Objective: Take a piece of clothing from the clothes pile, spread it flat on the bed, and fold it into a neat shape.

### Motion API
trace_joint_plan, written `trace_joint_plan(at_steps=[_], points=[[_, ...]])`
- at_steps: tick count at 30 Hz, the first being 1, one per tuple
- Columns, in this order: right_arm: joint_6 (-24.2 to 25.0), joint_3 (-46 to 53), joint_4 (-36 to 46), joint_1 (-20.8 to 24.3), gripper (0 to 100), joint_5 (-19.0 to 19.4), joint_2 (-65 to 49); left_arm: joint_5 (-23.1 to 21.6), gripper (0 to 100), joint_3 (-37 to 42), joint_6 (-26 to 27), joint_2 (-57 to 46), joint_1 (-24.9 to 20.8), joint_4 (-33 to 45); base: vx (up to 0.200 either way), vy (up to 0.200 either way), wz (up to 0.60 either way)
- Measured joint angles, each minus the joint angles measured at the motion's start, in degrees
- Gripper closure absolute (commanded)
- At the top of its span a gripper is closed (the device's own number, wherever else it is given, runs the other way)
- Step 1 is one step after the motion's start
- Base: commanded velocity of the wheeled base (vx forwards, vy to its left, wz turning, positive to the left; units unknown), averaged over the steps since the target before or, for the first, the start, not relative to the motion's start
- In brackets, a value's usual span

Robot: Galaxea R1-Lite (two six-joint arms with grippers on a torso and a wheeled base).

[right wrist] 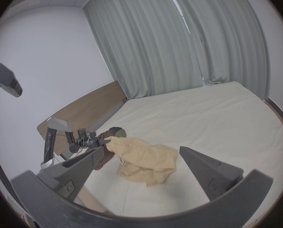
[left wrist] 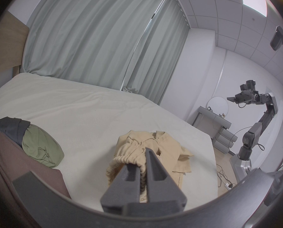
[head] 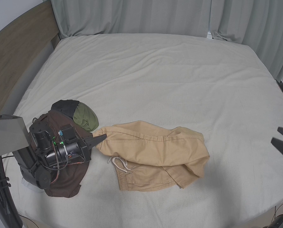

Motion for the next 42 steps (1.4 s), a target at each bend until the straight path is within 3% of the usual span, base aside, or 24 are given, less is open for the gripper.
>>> trace_joint_plan(at_steps=[14,22,29,35,42], points=[[0.3,-5.6,-20.1,-2.5,0,1.8,25.9,1.0,100,-0.2,-0.2,0.2,-0.4,0.0,0.0,0.0,0.0],[3.0,-5.3,-27.3,-6.8,0,4.8,37.6,1.0,100,-1.2,-0.3,1.3,0.3,0.0,0.0,0.0,0.0],[7.5,-3.7,-37.5,-7.9,0,6.7,47.7,1.1,100,-1.9,-0.3,2.3,0.9,0.0,0.0,0.0,0.0],[14.4,-2.6,-40.4,-8.2,0,10.2,53.4,1.1,100,-2.1,-0.3,2.5,1.0,0.0,0.0,0.0,0.0],[15.6,-2.2,-40.8,-8.7,0,11.8,58.2,1.1,100,-2.1,-0.3,2.5,1.3,0.0,0.0,0.0,0.0]])
